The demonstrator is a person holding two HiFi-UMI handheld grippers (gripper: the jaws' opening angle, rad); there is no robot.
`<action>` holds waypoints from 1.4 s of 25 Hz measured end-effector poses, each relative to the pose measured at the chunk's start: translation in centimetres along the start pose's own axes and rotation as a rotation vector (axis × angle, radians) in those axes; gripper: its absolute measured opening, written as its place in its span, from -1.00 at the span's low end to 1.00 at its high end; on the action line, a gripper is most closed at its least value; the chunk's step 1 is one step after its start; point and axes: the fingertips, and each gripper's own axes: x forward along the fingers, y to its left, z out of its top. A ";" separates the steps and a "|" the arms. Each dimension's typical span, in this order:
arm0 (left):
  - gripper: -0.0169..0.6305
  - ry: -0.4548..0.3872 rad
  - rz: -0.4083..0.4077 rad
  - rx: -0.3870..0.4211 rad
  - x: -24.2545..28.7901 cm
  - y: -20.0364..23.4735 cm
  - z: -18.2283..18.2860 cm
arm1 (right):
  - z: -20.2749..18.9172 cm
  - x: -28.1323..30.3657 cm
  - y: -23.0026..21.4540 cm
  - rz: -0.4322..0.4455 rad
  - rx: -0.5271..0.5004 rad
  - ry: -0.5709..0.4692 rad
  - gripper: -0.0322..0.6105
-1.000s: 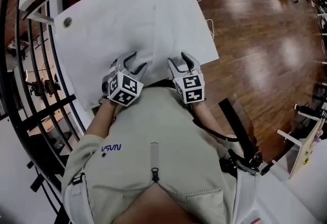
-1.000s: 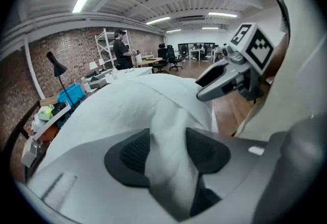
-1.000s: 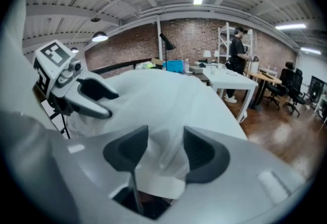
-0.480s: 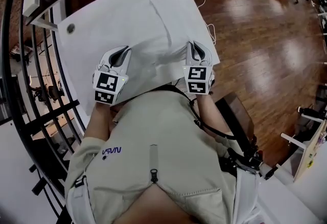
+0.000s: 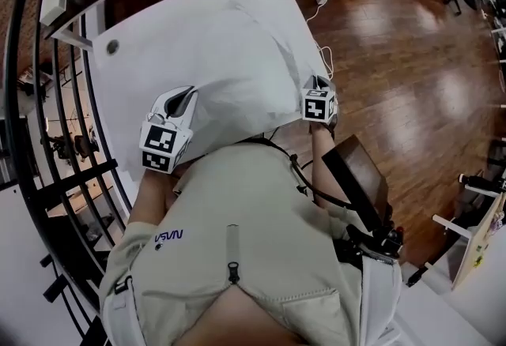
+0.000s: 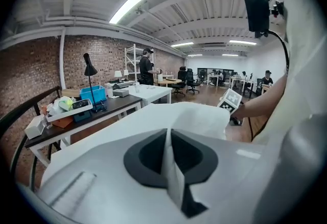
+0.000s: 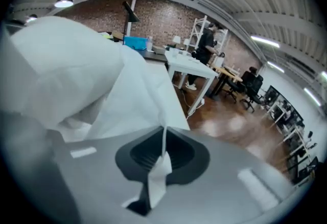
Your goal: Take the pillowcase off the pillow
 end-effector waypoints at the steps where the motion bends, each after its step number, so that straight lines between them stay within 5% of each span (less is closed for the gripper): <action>1: -0.91 0.010 -0.010 0.002 0.0 -0.3 -0.4 | -0.5 0.4 0.3 0.027 -0.012 0.006 -0.88; 5: -0.78 0.042 -0.092 0.021 0.7 -2.4 -0.7 | -1.5 1.0 1.0 0.103 0.026 0.016 -0.86; 8: -0.57 -0.027 -0.166 0.025 -0.1 -4.3 1.8 | 0.1 -0.7 0.5 0.142 0.072 -0.053 -0.52; 12: -0.45 -0.141 -0.087 0.044 0.6 -1.8 6.5 | 4.5 -4.2 -0.6 0.176 0.112 -0.211 -0.48; 15: -0.17 -0.061 -0.018 0.029 5.2 1.9 5.9 | 7.7 -5.2 0.1 0.229 0.093 -0.291 -0.48; 18: 0.17 0.110 0.004 0.037 9.9 4.5 3.6 | 11.4 -6.1 2.2 0.300 0.041 -0.355 -0.44; 20: 0.23 0.209 -0.016 0.005 11.9 5.2 1.5 | 13.2 -6.7 3.9 0.365 -0.005 -0.380 -0.41; 22: 0.19 0.257 -0.059 -0.045 12.9 5.1 -0.2 | 14.1 -7.0 5.8 0.465 -0.058 -0.364 -0.41; 26: -0.35 0.262 -0.112 -0.038 12.5 3.2 -1.2 | 14.6 -7.3 8.1 0.659 -0.197 -0.230 -0.41; 30: -0.77 0.208 -0.099 0.010 10.9 2.1 -1.1 | 19.4 -5.2 7.5 0.625 -0.134 -0.325 -0.41; 35: -0.86 0.091 -0.126 0.012 7.5 -0.4 0.5 | 22.6 1.5 10.2 0.545 -0.176 -0.308 -0.41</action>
